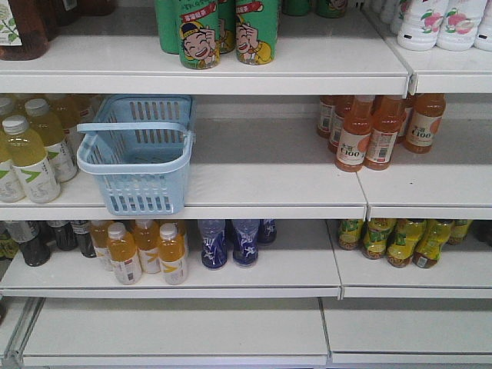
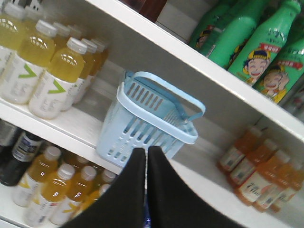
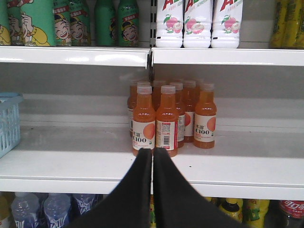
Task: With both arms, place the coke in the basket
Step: 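Reach the left gripper toward the light-blue basket handle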
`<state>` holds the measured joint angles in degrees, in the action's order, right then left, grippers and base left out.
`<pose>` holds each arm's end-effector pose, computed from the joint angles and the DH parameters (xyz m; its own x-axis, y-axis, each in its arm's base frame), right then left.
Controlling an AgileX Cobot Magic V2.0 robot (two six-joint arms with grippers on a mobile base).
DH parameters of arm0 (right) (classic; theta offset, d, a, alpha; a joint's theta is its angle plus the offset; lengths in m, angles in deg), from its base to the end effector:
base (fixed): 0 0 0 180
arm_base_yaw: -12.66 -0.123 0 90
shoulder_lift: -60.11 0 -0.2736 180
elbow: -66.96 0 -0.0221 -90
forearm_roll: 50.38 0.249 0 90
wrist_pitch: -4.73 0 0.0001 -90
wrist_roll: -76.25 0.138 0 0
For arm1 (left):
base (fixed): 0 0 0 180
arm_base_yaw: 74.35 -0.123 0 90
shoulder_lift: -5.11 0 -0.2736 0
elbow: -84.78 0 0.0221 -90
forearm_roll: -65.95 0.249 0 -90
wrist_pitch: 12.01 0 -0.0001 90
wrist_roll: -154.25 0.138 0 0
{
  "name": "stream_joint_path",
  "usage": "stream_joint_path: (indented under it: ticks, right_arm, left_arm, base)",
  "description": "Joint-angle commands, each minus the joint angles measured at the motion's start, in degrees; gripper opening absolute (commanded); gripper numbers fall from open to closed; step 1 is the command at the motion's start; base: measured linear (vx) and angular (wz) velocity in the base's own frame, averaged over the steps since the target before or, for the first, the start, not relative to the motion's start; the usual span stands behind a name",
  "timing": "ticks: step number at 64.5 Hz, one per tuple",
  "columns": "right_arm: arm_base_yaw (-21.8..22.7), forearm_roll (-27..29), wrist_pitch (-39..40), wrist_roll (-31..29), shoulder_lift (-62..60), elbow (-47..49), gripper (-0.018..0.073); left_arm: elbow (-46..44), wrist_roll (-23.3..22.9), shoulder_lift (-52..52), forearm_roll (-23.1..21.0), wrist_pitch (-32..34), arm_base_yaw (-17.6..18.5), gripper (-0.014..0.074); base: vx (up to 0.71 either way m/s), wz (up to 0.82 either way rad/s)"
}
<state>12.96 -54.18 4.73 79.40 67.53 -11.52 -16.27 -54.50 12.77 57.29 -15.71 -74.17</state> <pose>0.1131 -0.0006 0.2079 0.0714 -0.0117 -0.9974 0.0060 0.9999 -0.0113 0.1141 -0.0017 0.1955 -0.0115 -0.6072 -0.7945 0.0074 0.7944 -0.6073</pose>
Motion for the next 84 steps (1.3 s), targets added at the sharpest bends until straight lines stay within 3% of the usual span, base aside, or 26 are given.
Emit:
stream_joint_path:
  ticks: [1, 7, 11, 22, 25, 30, 37, 44, 49, 58, 68, 74, 84]
  right_arm:
    - [0.2, -0.5, 4.1, -0.1, -0.8, -0.9, -0.0005]
    - [0.2, -0.5, 4.1, -0.1, -0.8, -0.9, -0.0005]
    - [0.2, -0.5, 4.1, -0.1, -0.8, -0.9, -0.0005]
    - [0.2, -0.5, 4.1, -0.1, -0.8, -0.9, -0.0005]
    - [0.2, -0.5, 4.1, -0.1, -0.8, -0.9, -0.0005]
    - [0.2, -0.5, 4.1, -0.1, -0.8, -0.9, -0.0005]
    - [0.2, -0.5, 4.1, -0.1, -0.8, -0.9, -0.0005]
    - [0.2, -0.5, 4.1, -0.1, -0.8, -0.9, -0.0005]
    - [0.2, -0.5, 4.1, -0.1, -0.8, -0.9, -0.0005]
    - [0.2, -0.5, 4.1, -0.1, -0.8, -0.9, -0.0005]
    - [0.2, -0.5, 4.1, -0.1, -0.8, -0.9, -0.0005]
    - [0.2, -0.5, 4.1, -0.1, -0.8, -0.9, -0.0005]
    - [0.2, -0.5, 4.1, -0.1, -0.8, -0.9, -0.0005]
  left_arm:
    - [0.2, -2.7, -1.1, -6.1, 4.6, 0.2, -0.0008]
    - [0.2, -3.2, -1.1, -9.2, 6.5, 0.2, -0.0008]
    - [0.2, -5.1, -1.1, -13.9, 9.1, 0.2, -0.0008]
    - [-0.5, -21.7, -1.1, -35.1, 14.0, 0.2, -0.0008]
    - [-1.7, -25.5, -1.1, -37.5, 14.7, 0.2, -0.0008]
    - [-6.0, -29.9, -1.1, -36.4, 16.0, 0.2, -0.0008]
    - [-14.4, -30.0, -0.8, -27.2, 19.1, 0.2, -0.0008]
    - [-21.9, -30.1, 1.4, -12.7, 21.3, 0.2, -0.0008]
    - [-25.7, -32.6, 4.2, -5.1, 19.9, 0.2, -0.0008]
    - [-26.9, -42.6, 10.4, 5.5, 20.1, 0.2, 0.0018]
    - [-26.3, -54.6, 19.8, 17.1, 24.4, 0.2, 0.0147]
    - [-26.3, -63.5, 27.7, 24.4, 30.4, 0.2, 0.0253]
    - [-26.3, -74.5, 42.5, 34.4, 41.8, 0.2, 0.041]
  base:
    - [0.0, 0.0]
    - [0.0, 0.0]
    - [0.0, 0.0]
    - [0.0, 0.0]
    - [0.0, 0.0]
    - [0.0, 0.0]
    - [0.0, 0.0]
    - [0.0, 0.0]
    - [0.0, 0.0]
    - [0.0, 0.0]
    - [0.0, 0.0]
    - [0.0, 0.0]
    - [0.0, 0.0]
